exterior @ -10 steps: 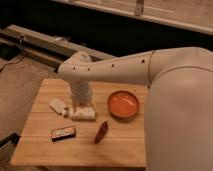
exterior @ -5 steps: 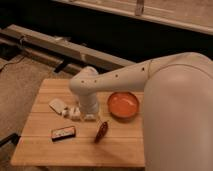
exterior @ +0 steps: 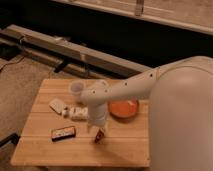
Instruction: Drag the pepper across the table
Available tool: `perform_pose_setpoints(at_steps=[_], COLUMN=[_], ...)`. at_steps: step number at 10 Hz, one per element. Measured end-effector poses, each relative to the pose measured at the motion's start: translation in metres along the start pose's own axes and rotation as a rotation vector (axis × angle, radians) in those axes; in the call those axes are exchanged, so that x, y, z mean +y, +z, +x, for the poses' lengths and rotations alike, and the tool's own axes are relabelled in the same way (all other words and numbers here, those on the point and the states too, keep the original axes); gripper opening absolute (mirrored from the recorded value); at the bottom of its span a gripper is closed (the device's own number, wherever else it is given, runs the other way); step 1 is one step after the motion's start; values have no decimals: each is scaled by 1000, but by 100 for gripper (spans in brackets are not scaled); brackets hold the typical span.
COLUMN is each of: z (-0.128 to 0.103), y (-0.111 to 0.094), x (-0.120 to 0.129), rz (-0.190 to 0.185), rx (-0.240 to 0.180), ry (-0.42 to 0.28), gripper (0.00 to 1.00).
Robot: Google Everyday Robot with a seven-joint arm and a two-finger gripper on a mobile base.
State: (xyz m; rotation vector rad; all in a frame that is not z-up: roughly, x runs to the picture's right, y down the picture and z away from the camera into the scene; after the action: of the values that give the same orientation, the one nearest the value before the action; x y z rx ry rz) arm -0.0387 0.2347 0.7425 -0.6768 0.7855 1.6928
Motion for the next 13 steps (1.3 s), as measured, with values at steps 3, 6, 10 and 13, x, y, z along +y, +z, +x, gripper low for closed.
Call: perform_pose_setpoints(at_steps=[3, 6, 10, 13], z=[8, 3, -12, -17], y=[20, 44, 66, 63], x=[-5, -5, -3, -5], rz=[-5, -8, -8, -30], rx=[33, 61, 84, 80], ry=[36, 49, 63, 71], gripper=[65, 65, 61, 34])
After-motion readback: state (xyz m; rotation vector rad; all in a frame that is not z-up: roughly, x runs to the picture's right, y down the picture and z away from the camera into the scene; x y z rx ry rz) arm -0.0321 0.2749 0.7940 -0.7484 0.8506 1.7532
